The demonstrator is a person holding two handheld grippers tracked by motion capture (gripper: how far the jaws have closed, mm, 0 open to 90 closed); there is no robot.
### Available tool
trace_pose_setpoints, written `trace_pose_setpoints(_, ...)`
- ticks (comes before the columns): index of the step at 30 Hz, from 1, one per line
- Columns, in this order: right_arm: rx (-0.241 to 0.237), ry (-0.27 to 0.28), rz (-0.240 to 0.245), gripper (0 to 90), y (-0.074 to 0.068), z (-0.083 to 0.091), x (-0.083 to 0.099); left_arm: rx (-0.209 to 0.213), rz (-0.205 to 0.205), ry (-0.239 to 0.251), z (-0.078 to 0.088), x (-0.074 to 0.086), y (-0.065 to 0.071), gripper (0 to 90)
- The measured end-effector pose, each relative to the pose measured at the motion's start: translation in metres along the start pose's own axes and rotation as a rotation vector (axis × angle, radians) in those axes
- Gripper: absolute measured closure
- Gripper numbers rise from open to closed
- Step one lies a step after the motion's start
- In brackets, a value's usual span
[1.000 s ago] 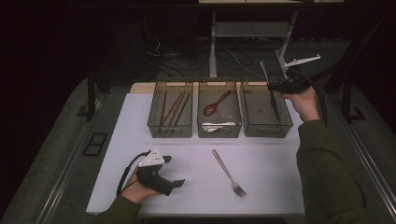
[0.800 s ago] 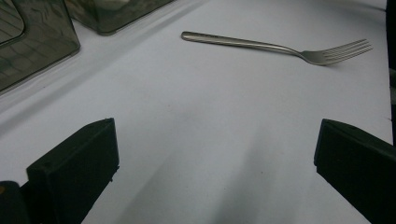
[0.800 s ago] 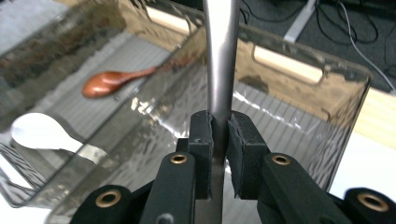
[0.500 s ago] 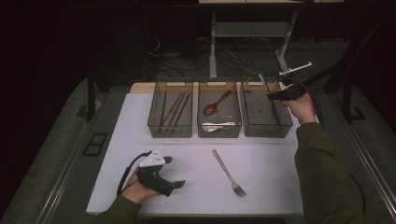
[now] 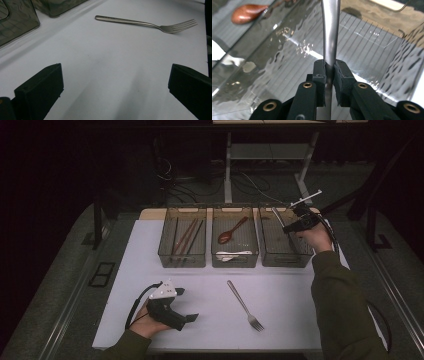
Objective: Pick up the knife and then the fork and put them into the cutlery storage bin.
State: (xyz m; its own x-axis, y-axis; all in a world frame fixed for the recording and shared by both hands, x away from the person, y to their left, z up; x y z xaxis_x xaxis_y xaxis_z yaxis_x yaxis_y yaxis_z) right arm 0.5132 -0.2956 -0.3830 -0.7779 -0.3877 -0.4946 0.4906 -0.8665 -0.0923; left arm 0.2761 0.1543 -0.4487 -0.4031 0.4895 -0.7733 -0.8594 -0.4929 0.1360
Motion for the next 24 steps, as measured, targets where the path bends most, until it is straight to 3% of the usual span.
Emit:
trace_pose_setpoints(3, -0.008, -0.008, -0.009, 79.1, -0.002, -0.006, 0.0, 0.001, -0.004, 0.001, 0.0, 0.0, 0.0, 0.0)
trace_pose_setpoints(7, 0.004, -0.008, -0.009, 61.5, -0.003, -0.008, 0.0, 0.001, -0.003, 0.001, 0.001, 0.0, 0.0, 0.0)
trace_pose_setpoints(13, -0.03, 0.084, -0.027, 49.2, -0.006, 0.005, 0.01, 0.0, -0.002, 0.003, 0.001, 0.0, 0.001, 0.0)
trace_pose_setpoints(20, -0.058, 0.167, -0.012, 45.3, -0.022, 0.027, 0.034, -0.001, -0.003, 0.002, 0.0, -0.001, 0.002, 0.0)
trace_pose_setpoints(24, -0.094, 0.207, 0.014, 51.1, -0.037, 0.037, 0.051, -0.002, -0.005, 0.0, 0.0, -0.001, 0.002, 0.0)
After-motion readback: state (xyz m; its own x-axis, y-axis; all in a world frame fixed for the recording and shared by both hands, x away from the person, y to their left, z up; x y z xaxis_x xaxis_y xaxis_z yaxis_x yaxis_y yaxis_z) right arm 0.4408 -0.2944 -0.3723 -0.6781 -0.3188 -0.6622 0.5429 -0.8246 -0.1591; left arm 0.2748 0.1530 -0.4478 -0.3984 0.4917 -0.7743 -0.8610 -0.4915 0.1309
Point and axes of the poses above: each handheld gripper's, and its own axes: z roughly backward along the jaws, x roughly out of its underside, y roughly to its right, the point moved 1 cm from there along -z, roughly forward along the jaws, and after that the axes turned 4 degrees about -y, right-handed, at the moved point
